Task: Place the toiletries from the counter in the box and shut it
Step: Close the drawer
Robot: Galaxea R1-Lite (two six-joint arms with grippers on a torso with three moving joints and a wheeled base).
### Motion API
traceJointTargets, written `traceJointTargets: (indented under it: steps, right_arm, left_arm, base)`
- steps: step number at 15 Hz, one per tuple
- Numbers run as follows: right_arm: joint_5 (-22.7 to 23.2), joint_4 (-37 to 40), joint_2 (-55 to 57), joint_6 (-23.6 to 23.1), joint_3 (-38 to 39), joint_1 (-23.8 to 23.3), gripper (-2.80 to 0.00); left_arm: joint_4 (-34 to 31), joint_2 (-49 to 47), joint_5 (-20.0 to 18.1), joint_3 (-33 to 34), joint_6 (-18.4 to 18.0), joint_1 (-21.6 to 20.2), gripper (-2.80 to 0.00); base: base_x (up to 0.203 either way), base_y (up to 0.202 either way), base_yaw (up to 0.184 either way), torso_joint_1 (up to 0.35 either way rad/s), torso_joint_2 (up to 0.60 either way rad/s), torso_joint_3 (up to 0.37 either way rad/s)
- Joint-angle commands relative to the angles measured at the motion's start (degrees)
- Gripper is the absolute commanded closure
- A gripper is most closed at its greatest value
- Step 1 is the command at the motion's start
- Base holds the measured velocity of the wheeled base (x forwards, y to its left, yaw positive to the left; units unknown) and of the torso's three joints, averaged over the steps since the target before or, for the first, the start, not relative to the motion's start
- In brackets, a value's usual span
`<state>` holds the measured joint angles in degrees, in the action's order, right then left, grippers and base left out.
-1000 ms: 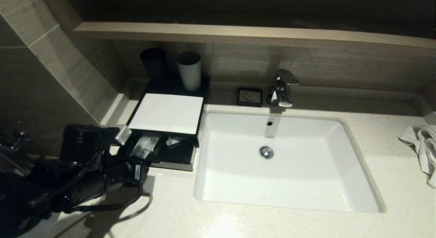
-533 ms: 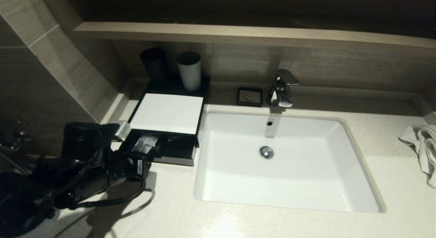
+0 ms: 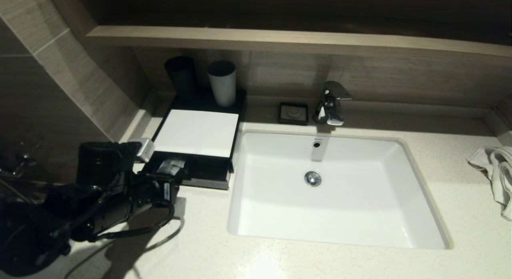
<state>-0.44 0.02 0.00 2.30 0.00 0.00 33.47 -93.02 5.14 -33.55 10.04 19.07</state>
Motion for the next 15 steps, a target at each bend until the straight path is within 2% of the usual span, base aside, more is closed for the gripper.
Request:
traceJointTargets:
  steps: [1, 15]
  right_arm:
    - [0.0, -0.02, 0.09, 0.07, 0.0, 0.0, 0.0]
    - [0.0, -0.02, 0.09, -0.02, 0.0, 0.0, 0.0]
  left_arm:
    - [1.25, -0.85, 0.13, -0.02, 0.07, 0.01, 0.0]
    - [1.98, -2.55, 0.22, -3.8, 2.0, 0.36, 0.0]
  base:
    - [0.0, 0.0, 0.0, 0.0, 0.0, 0.0]
    - [0.0, 0.0, 0.0, 0.0, 0.0, 0.0]
